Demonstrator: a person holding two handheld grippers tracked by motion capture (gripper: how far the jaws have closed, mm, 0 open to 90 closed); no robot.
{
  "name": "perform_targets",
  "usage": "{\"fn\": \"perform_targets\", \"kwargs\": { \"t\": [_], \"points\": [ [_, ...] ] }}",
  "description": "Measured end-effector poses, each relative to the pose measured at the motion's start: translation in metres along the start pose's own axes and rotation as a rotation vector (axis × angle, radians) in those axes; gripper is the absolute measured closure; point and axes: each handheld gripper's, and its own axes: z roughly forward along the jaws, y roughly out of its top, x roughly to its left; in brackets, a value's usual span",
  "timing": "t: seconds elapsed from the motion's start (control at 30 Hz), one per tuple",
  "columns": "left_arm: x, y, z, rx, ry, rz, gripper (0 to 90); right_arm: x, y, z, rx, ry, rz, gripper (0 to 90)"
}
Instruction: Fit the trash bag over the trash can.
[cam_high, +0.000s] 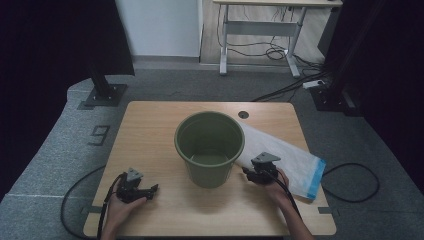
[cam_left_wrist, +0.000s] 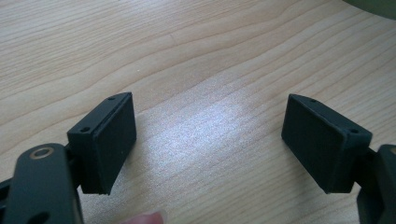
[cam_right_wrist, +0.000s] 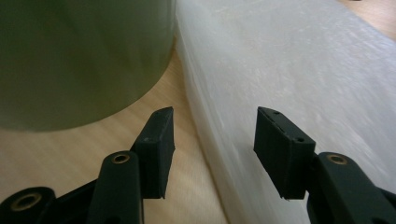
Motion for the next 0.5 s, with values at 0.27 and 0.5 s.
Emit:
{"fn": "perform_targets", "kwargs": {
  "t": [0.27, 0.5],
  "points": [
    [0.0, 0.0, 0.0, 0.0, 0.003, 0.0, 18.0, -0.013, -0.009, 0.0, 0.055, -0.011, 0.093, 86.8],
    [0.001, -0.001, -0.001, -0.002, -0.002, -0.002, 18.3, -0.011, -0.029, -0.03, 0.07, 0.002, 0.099, 88.5]
  ]
}}
